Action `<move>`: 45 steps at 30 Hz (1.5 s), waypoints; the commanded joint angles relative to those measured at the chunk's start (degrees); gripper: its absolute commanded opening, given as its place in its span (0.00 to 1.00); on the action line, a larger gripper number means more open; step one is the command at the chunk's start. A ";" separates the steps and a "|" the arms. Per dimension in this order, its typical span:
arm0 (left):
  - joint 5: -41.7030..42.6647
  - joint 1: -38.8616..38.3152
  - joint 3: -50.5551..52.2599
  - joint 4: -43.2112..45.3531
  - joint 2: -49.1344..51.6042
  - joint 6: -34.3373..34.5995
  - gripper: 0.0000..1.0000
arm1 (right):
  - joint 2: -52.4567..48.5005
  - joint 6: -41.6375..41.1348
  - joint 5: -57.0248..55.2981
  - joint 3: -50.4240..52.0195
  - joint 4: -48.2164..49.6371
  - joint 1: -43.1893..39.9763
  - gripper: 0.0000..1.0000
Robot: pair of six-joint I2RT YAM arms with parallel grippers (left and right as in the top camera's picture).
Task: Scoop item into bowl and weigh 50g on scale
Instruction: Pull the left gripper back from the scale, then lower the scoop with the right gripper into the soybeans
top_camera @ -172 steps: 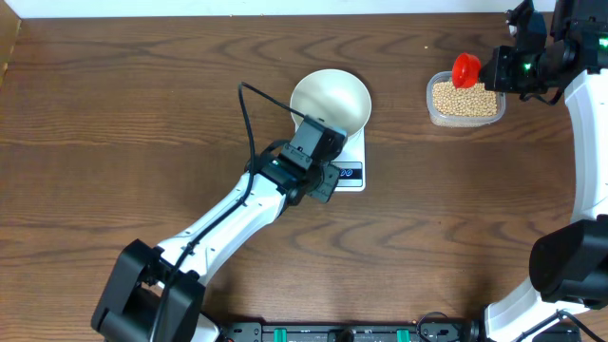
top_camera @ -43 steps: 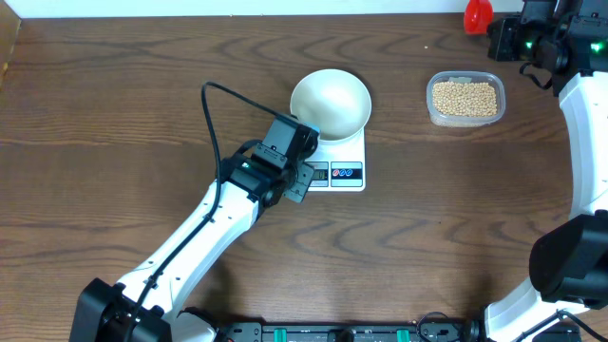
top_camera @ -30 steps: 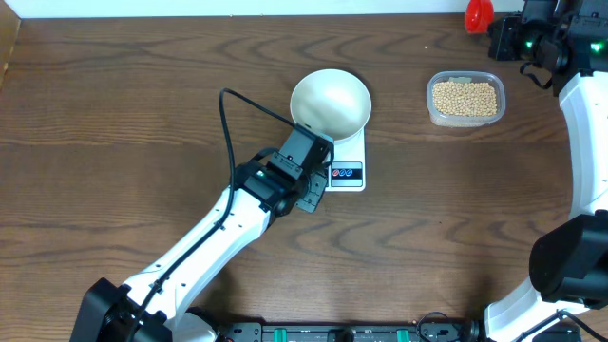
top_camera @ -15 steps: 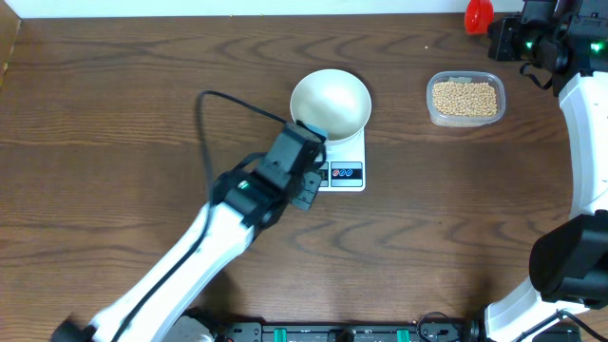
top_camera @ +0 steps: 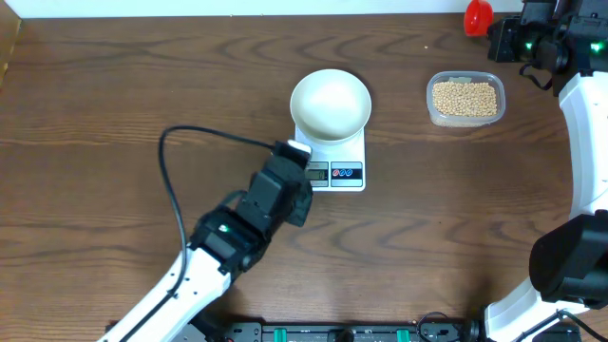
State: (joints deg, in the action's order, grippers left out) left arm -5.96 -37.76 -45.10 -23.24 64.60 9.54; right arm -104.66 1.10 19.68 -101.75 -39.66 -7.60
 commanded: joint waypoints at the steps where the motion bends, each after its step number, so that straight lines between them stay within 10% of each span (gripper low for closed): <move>1: -0.76 -0.37 3.91 3.26 -0.20 3.13 0.07 | -0.46 0.66 0.37 0.31 -0.15 -0.24 0.01; 10: -0.79 -0.31 6.36 6.25 0.48 3.21 0.09 | -0.48 0.66 0.37 0.31 -0.63 -0.24 0.01; 13: -0.76 -0.31 6.36 6.25 1.03 3.23 0.39 | -0.46 0.68 0.37 0.31 -0.74 -0.24 0.01; 15: -0.76 -0.31 6.36 6.21 1.29 3.23 0.94 | -0.48 0.68 0.37 0.31 -0.74 -0.24 0.01; 45: -0.76 -0.31 6.36 6.21 1.31 3.21 0.96 | -1.57 4.13 -15.43 -0.13 -20.37 0.04 0.01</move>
State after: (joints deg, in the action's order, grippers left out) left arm -6.17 -38.04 -38.85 -17.06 65.65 12.43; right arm -105.27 3.46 5.21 -101.75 -59.13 -7.60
